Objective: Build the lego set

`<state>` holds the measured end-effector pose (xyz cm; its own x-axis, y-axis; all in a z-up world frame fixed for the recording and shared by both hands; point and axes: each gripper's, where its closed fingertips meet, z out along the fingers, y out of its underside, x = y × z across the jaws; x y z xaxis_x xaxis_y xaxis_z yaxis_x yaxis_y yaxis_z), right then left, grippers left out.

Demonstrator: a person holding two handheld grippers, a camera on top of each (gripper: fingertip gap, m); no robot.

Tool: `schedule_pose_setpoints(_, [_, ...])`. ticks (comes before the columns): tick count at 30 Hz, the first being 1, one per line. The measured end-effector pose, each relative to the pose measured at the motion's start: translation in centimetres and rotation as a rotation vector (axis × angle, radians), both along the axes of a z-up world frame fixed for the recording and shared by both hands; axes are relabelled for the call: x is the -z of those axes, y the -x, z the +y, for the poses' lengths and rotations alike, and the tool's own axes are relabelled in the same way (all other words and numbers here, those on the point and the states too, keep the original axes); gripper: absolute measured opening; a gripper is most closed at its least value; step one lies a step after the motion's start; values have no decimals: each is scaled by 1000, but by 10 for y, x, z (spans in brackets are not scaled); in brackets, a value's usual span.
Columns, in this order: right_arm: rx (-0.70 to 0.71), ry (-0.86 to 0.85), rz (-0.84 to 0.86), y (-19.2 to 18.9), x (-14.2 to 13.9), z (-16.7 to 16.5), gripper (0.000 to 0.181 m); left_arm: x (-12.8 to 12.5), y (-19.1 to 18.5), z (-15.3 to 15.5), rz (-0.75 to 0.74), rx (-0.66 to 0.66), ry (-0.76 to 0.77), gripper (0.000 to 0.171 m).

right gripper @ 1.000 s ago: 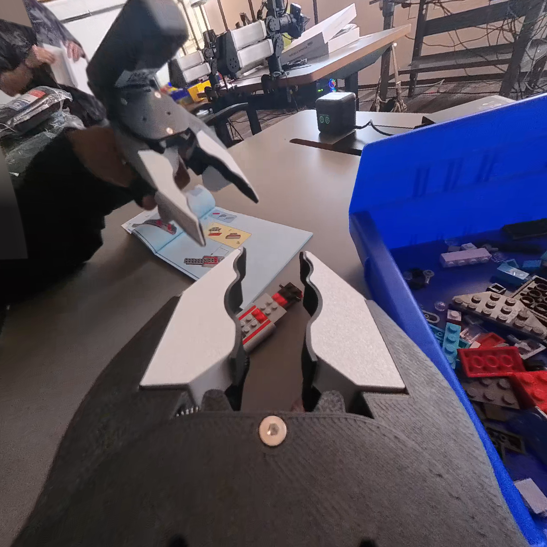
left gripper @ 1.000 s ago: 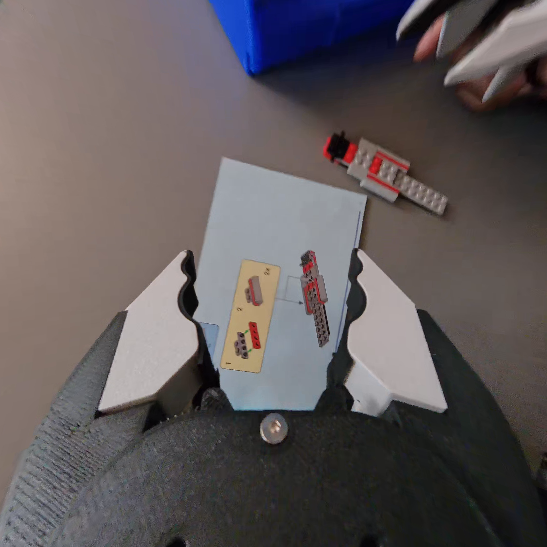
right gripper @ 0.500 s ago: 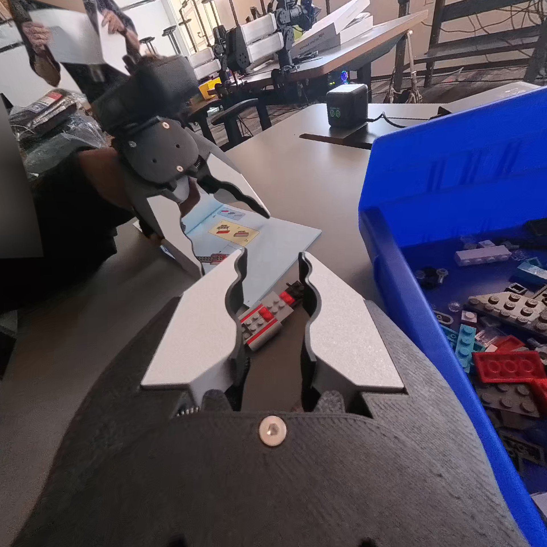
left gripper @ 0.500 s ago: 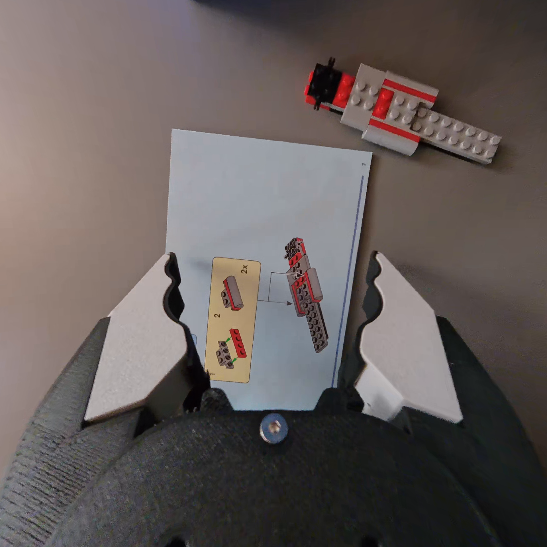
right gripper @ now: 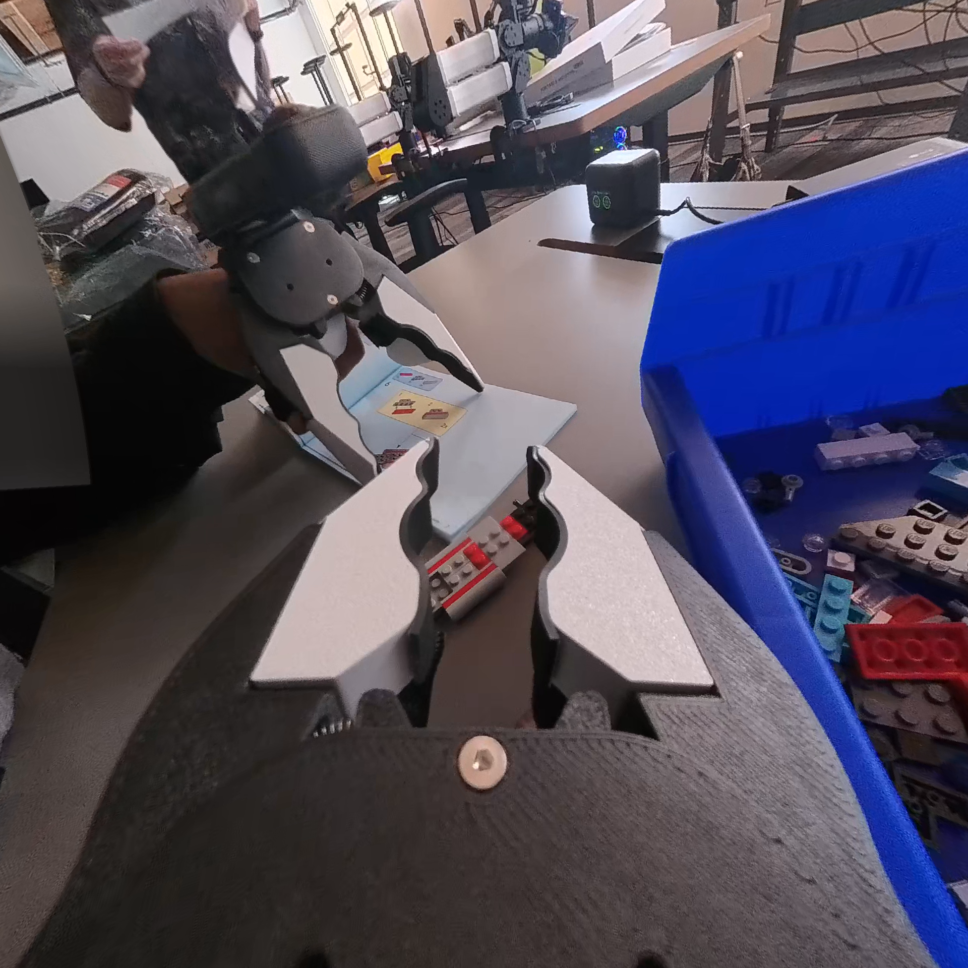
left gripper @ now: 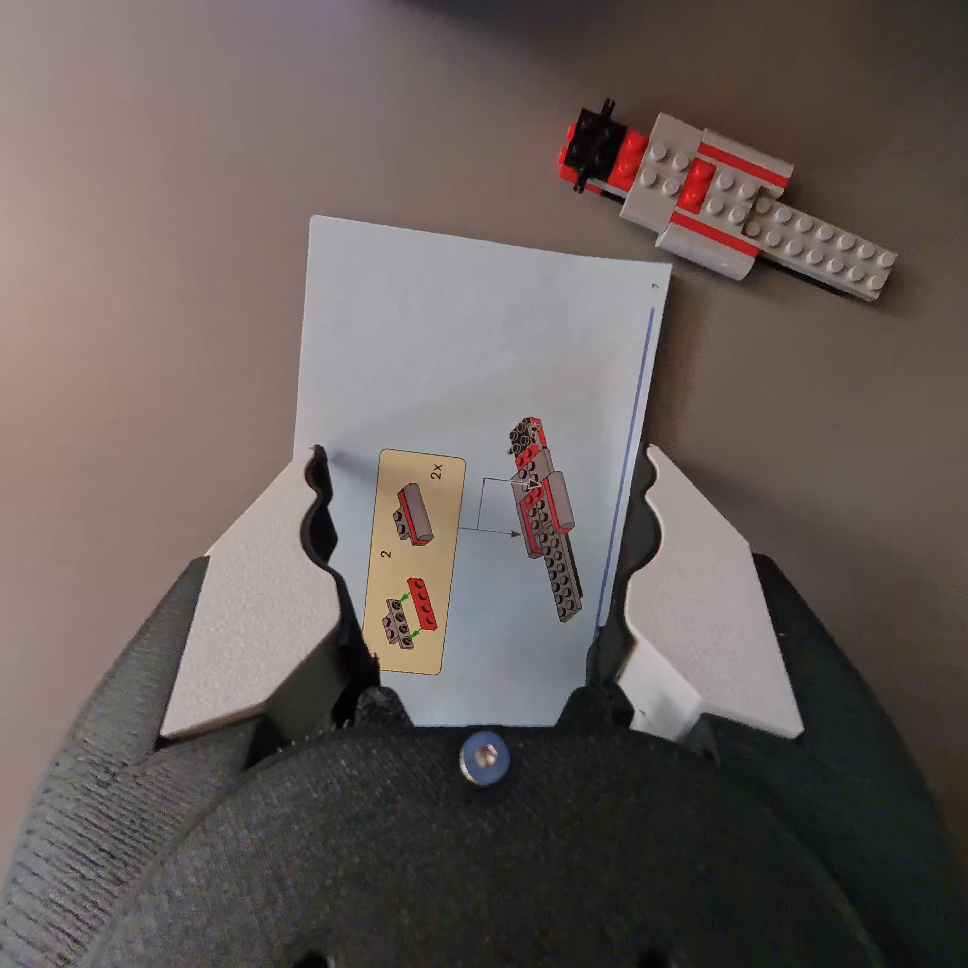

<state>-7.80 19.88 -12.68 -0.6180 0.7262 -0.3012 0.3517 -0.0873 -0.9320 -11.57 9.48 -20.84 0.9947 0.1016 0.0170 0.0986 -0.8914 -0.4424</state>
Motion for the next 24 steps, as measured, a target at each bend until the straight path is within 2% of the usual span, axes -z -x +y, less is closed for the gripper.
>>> schedule_pose_setpoints(7, [-6,-5,-7,-1,1,-2,36,-5,2,-3,-14,-20,-16,111])
schedule_pose_setpoints(11, [-53,-20,-58,-8,8,-17,35,-9,6,-7,-15,-41,-26,106])
schedule_pose_setpoints(18, [-112,-264,-78,-13,32,-45,34,-8,3,-5,-27,-32,-36,107])
schedule_pose_setpoints(24, [-108,-182,-83,-13,25,-40,34,-2,-10,8,12,24,-22,110])
